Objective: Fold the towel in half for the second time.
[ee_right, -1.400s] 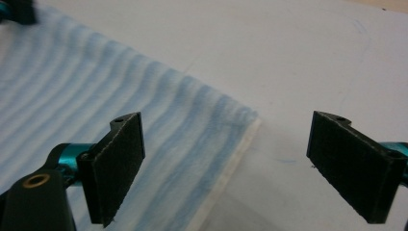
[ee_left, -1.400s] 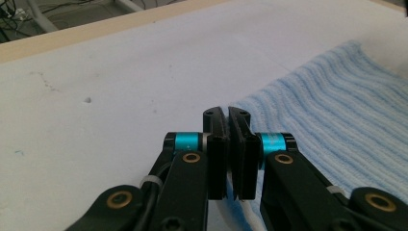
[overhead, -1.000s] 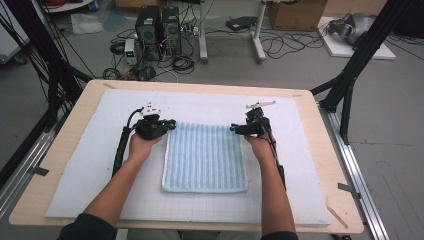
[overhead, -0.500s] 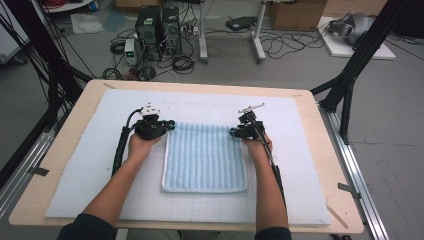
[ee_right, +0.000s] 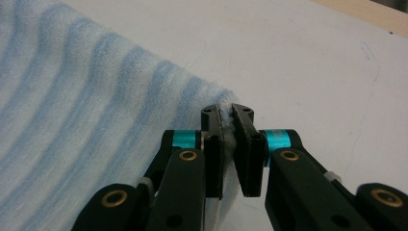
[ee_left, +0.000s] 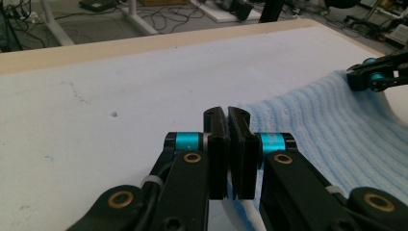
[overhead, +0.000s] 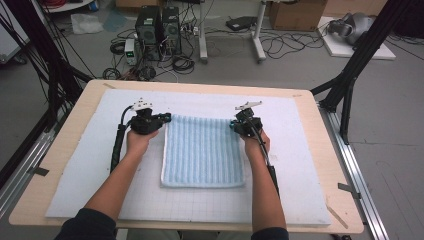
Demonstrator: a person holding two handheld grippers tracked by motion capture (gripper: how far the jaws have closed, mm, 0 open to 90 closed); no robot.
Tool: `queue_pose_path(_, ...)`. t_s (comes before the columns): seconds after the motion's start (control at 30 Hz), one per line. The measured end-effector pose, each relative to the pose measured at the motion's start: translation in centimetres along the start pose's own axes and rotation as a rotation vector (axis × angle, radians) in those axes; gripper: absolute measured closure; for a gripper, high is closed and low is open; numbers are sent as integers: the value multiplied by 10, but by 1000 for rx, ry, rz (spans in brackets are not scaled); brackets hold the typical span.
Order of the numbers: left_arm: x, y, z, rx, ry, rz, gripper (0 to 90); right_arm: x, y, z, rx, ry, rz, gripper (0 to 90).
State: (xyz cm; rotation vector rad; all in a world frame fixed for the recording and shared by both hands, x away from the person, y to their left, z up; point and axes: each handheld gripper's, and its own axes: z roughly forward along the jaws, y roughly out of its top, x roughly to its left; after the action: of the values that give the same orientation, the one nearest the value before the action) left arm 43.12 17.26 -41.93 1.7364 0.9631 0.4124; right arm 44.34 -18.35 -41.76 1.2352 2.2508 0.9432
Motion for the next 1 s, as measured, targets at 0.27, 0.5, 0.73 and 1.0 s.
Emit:
queue_pose_path(0.27, -7, 5, -13, -54, -42, 24, 861, -2, -7, -16, -87, 28, 36, 833)
queue_pose_path(0.5, -14, 3, -23, -65, -61, 25, 860, 0, -10, -29, -121, 52, 29, 833)
queue_pose_path(0.73, -17, -6, -35, -74, -85, 14, 857, 5, -13, -46, -152, 80, 11, 833)
queue_pose_path(1.0, -26, -10, -45, -74, -104, 32, 858, 8, -19, -58, -167, 110, 6, 833)
